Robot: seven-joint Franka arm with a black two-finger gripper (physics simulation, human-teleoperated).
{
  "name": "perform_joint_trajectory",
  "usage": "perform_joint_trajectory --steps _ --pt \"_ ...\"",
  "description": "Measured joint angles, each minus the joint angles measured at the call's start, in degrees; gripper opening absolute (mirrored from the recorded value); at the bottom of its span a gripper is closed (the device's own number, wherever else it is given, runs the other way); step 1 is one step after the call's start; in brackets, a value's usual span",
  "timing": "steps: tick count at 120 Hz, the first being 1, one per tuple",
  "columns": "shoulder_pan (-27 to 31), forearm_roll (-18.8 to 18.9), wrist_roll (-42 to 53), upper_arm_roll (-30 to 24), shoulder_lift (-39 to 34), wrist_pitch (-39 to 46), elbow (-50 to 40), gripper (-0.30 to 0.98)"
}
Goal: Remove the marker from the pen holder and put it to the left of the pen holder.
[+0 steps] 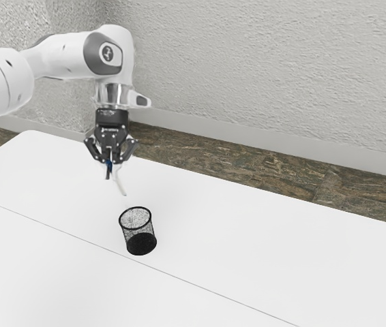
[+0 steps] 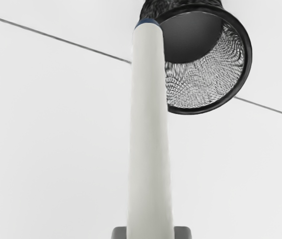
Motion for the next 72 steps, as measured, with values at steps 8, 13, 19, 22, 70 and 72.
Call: perform_joint_trajectory --steps 8,13,19,22,70,72 --pt "2.0 -0.2 0.4 0.1 3.0 1.2 3.0 -0.09" --pt "3.3 -0.5 0.7 0.1 4.9 2.3 3.7 -0.09" --pt "4.7 -0.8 1.3 0.2 6.9 4.2 3.9 -0.09" --pt "5.4 -1.1 1.6 0.2 7.9 5.3 3.8 -0.09" --pt "8.4 -3.4 6.1 0.4 11.5 17.4 0.2 -0.01" --pt "8.4 -3.5 6.3 0.4 11.6 17.6 0.1 0.0"
